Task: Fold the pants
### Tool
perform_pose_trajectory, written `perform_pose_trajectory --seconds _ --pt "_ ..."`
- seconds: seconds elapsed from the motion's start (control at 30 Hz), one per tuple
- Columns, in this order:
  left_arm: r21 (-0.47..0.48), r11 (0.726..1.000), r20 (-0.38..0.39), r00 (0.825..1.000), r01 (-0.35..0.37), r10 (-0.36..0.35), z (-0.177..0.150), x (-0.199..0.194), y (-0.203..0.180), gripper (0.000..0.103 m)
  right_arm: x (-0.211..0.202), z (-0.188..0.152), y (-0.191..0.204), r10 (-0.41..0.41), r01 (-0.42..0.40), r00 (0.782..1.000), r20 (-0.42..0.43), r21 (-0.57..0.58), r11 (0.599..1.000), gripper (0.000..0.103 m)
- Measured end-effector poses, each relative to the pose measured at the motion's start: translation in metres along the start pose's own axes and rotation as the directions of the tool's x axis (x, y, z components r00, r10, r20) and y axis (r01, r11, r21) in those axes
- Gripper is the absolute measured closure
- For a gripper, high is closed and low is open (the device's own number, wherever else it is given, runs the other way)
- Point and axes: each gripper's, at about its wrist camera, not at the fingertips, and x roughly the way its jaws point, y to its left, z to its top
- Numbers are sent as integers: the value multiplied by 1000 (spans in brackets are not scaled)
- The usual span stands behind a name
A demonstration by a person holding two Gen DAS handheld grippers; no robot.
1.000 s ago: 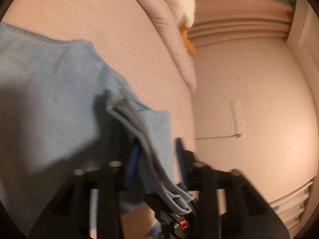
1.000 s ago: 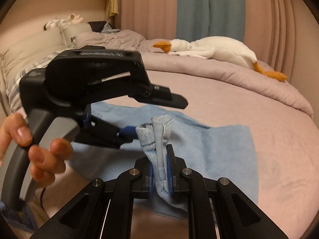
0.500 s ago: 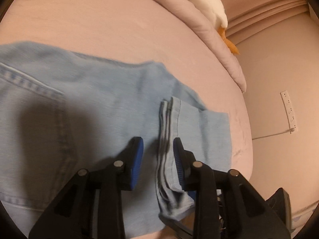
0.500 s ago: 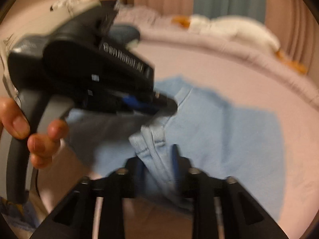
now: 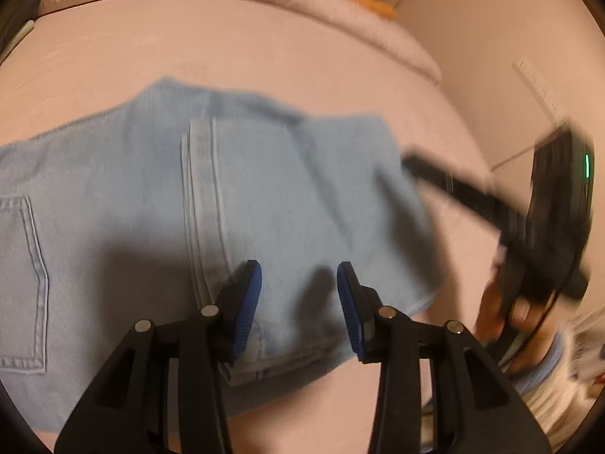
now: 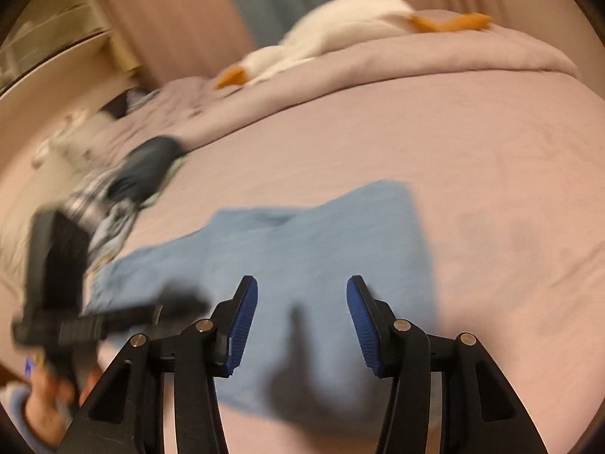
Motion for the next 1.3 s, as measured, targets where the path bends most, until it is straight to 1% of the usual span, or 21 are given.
perform_pose_trajectory --seconds 0.07,0.17,0.2,0.23,0.27,0.3,0.4,0.43,0.57,0.67,0.73,0.8,0.83,0.9,1.07,1.13,1.17,1.2,1.23,1.27,1.3 --pt "4 1000 5 1000 -11 11 -4 0 2 65 8 10 -8 -25 25 1000 2 8 1000 59" --pt "-8 1000 1 1000 -7 7 -7 1 8 65 30 26 -15 -61 61 998 -23 11 998 61" --pt "-4 1000 3 1000 -10 10 -8 1 9 65 40 29 -17 -80 80 995 -53 6 997 62" --pt "1 1000 5 1000 -13 13 -8 1 7 65 53 28 -20 -99 100 989 -112 8 995 64" --pt "10 1000 7 1000 -21 21 -9 2 6 65 63 27 -26 -112 117 982 -153 26 993 71" --pt "15 1000 7 1000 -27 27 -9 2 2 65 64 24 -26 -129 134 980 -150 28 991 72" --pt "19 999 11 999 -38 38 -7 1 -3 65 60 19 -14 -176 173 974 -144 -32 984 72" --pt "13 999 13 999 -36 36 -2 3 -5 65 59 18 -13 -179 175 973 -143 -41 984 72" --pt "-18 1000 23 1000 -9 9 1 6 -1 65 43 9 -19 -148 149 981 -128 -3 989 72" --pt "-13 1000 24 1000 -9 10 -5 1 0 65 25 -8 -28 -130 133 988 -83 22 991 72" --pt "-11 1000 25 1000 -10 11 -7 -1 1 65 14 -21 -30 -137 138 989 -64 14 990 72" --pt "-13 1000 27 1000 -7 7 -8 -2 3 65 4 -33 -23 -168 166 984 -66 -30 986 71" --pt "-16 1000 30 1000 -3 3 -10 -3 4 65 15 -27 -12 -189 185 980 -69 -57 981 71" --pt "-26 1000 35 999 11 -10 -12 -6 7 65 8 -37 -3 -222 214 972 -74 -108 971 68" --pt "-54 998 43 998 41 -39 -21 -18 16 65 -5 -51 6 -282 267 956 -80 -162 950 67" --pt "-53 998 52 998 25 -23 -25 -28 17 65 -5 -47 9 -303 284 948 -95 -173 943 67" --pt "-45 999 61 998 7 -4 -28 -35 17 60 -5 -46 11 -314 293 944 -103 -176 940 67" --pt "-41 999 70 997 -27 29 -31 -42 18 46 -7 -44 13 -324 302 940 -111 -176 937 67" --pt "-43 998 84 995 -43 47 -34 -49 21 41 -9 -41 14 -328 306 938 -111 -172 936 67" --pt "-48 997 104 993 -53 57 -37 -56 25 41 -11 -40 15 -324 305 940 -105 -166 938 67" --pt "-53 996 123 989 -74 80 -39 -64 30 41 -15 -36 18 -311 295 947 -86 -155 943 67"
